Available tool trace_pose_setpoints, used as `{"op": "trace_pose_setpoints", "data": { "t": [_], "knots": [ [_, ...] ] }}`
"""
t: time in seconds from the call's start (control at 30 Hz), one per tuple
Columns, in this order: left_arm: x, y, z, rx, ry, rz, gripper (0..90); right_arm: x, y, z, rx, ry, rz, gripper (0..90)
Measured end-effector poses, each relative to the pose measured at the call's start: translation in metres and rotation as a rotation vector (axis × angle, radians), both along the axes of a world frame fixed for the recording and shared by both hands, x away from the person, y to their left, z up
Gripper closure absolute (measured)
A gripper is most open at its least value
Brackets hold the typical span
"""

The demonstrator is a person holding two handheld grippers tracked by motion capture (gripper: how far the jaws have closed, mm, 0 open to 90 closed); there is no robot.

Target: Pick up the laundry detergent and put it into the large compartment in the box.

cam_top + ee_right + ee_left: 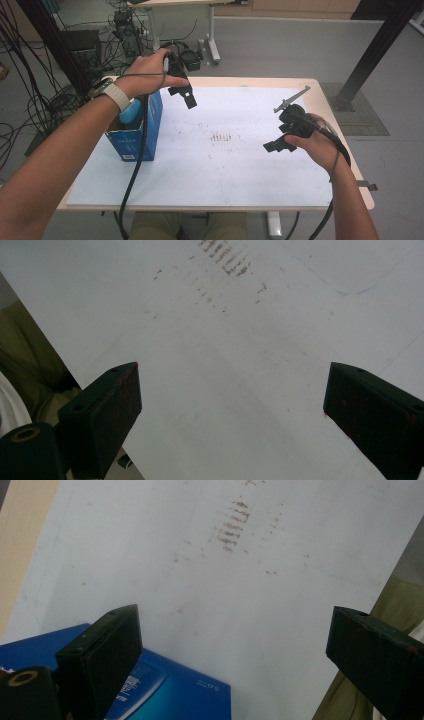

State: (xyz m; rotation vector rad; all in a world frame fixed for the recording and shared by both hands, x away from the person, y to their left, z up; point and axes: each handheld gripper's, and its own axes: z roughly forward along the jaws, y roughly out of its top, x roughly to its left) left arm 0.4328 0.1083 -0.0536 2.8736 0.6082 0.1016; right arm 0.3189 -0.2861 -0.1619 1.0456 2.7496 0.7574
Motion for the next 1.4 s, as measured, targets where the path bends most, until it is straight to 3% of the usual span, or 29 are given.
{"op": "trace_pose_setpoints", "data": {
  "t": [0.47,1.4],
  "knots": [
    [-0.004,-0.004,-0.005,0.000,0.004,-0.013,8.2,-0.007,-0.003,-0.002,0.002,-0.001,-0.007,8.4],
    [0.000,-0.004,-0.012,0.003,0.015,-0.015,8.1,-0.005,-0.004,-0.006,0.006,0.003,-0.008,8.4]
  ]
}}
